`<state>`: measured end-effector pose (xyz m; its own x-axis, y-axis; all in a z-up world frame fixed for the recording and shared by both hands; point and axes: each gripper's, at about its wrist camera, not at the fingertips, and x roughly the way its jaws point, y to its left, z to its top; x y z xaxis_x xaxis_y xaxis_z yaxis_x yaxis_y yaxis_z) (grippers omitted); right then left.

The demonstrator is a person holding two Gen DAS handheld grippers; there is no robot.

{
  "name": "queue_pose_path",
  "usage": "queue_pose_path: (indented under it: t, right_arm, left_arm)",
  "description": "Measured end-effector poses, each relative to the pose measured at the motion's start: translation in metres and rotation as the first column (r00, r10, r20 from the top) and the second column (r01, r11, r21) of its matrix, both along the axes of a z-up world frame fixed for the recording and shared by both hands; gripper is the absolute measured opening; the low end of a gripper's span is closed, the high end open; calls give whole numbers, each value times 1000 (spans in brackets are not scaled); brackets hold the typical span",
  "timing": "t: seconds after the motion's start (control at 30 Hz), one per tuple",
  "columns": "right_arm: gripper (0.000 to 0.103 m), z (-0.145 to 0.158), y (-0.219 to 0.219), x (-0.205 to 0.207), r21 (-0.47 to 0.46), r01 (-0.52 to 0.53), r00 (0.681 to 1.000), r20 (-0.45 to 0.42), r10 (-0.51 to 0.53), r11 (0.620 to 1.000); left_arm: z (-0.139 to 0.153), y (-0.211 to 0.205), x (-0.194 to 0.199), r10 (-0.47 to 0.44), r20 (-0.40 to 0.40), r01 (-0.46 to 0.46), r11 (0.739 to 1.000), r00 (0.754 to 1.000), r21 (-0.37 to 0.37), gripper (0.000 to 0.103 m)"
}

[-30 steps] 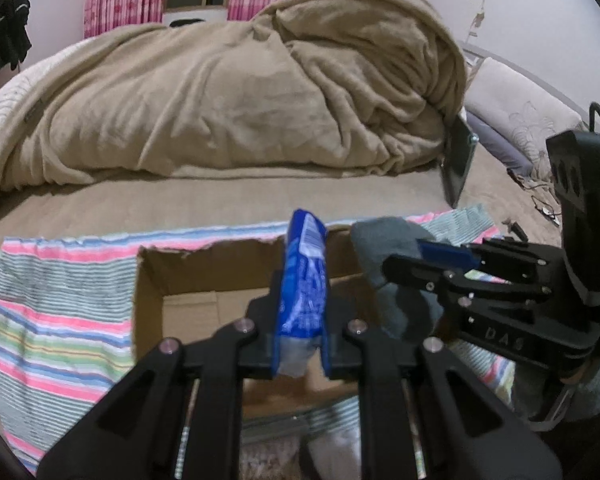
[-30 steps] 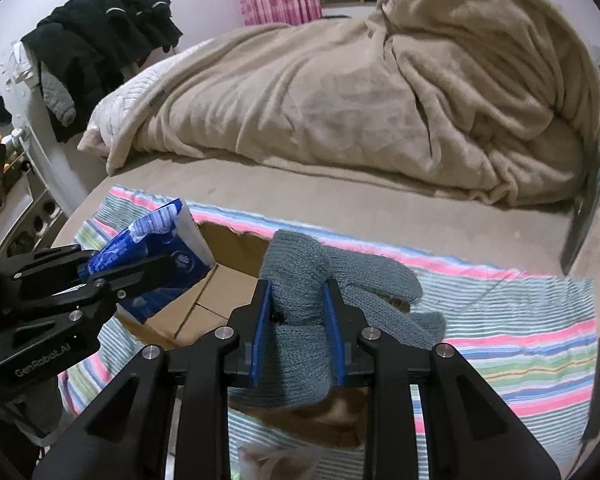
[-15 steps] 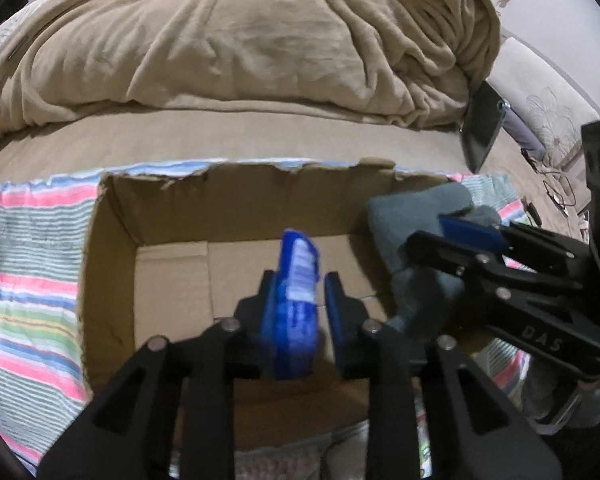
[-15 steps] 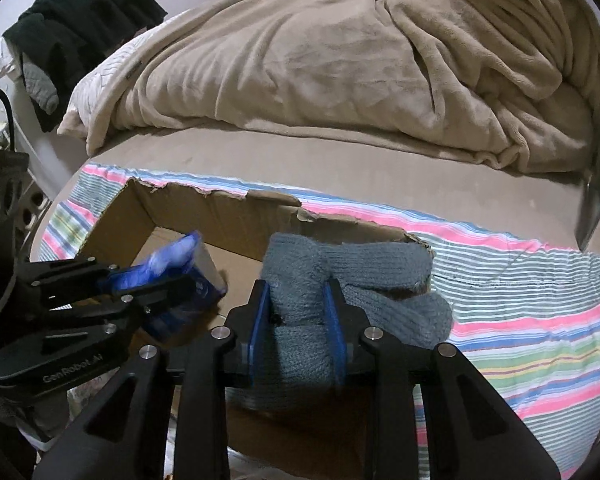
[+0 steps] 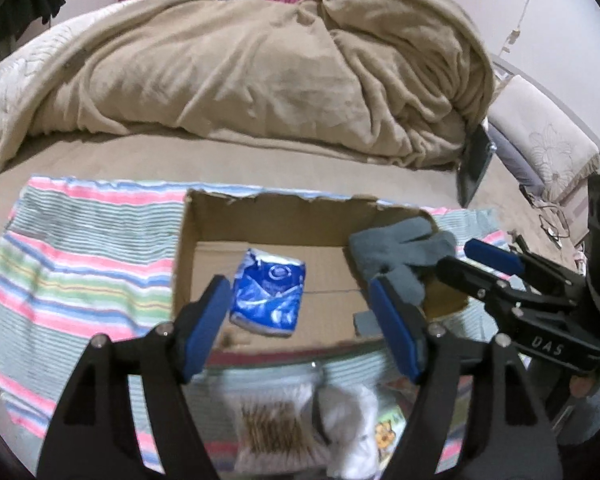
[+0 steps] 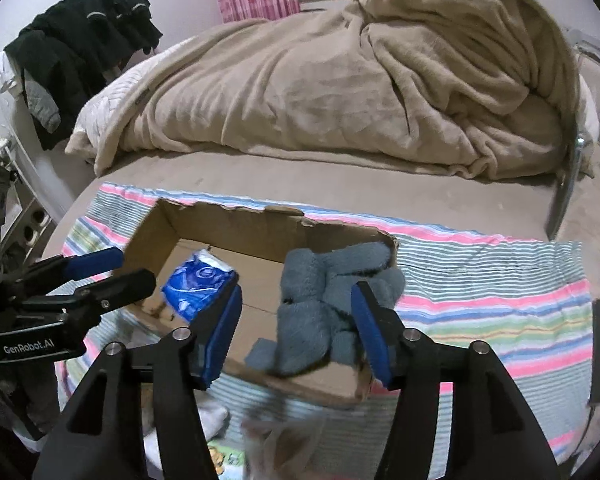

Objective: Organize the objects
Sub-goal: 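Carry the tissue pack with the left tool while the right tool carries the gloves into the box, then move both tools back toward the remaining items on the blanket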

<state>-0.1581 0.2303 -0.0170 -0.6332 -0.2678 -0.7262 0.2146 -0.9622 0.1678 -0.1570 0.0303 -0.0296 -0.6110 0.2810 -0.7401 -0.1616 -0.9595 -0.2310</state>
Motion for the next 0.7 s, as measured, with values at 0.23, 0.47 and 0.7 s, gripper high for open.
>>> queue_pose_path:
  t: [0.23,0.47,0.7]
  right_arm:
    - [64,22,-6,32,13,-6,999,-38,7,1000]
    - [65,34,-9,58,31,-13,998,-60,15,999]
    - [78,38,-11,85,24,-18,997,-74,20,1000]
  left_arm:
    - [26,-3,42,-7,-58,5,1000,998,-24,74]
    - [43,-4,78,2,-94,-4,1000,996,-15,74]
    - [42,-3,103,-7,-85,5,1000,996,-19,75]
